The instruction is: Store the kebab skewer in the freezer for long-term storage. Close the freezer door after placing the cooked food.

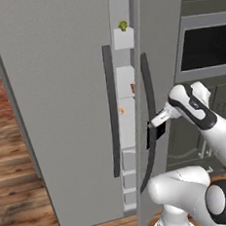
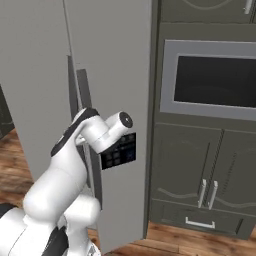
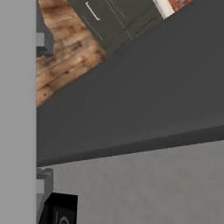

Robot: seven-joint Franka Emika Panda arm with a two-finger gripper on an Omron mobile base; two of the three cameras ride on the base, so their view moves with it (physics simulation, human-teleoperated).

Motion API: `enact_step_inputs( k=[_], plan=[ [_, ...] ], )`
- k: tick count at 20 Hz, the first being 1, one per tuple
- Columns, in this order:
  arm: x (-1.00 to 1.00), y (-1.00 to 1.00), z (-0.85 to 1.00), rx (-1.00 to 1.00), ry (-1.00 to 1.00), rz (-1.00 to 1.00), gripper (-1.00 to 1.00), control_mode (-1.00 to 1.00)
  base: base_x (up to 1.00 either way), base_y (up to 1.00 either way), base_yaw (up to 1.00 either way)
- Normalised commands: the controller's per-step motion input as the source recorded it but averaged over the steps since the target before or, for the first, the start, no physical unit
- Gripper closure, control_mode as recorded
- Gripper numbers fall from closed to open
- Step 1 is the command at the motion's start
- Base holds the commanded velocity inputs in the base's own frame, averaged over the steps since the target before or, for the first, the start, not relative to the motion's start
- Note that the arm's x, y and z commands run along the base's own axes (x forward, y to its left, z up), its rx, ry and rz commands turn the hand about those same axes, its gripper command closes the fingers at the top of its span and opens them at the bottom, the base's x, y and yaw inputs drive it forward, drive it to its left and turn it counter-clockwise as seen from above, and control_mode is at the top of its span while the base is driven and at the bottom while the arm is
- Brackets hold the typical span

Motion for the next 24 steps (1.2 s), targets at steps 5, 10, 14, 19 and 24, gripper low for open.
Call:
enact_step_inputs(
  k=[5,10,14,19,24],
  plan=[
    [0.37,0.58,0.0,-0.05,0.05,-0.17,-1.0,-1.0,0.0,0.0,0.0],
    [0.13,0.36,0.0,-0.08,0.0,-0.15,-1.0,-1.0,0.0,0.0,0.0],
    [0.03,0.23,0.06,-0.05,0.0,-0.17,-1.0,-1.0,0.0,0.0,0.0],
    [0.08,0.18,0.33,-0.11,0.0,-0.19,-1.0,-1.0,0.0,0.0,0.0],
    [0.31,0.0,0.46,-0.14,0.02,-0.12,-1.0,-1.0,0.0,0.0,0.0]
  ],
)
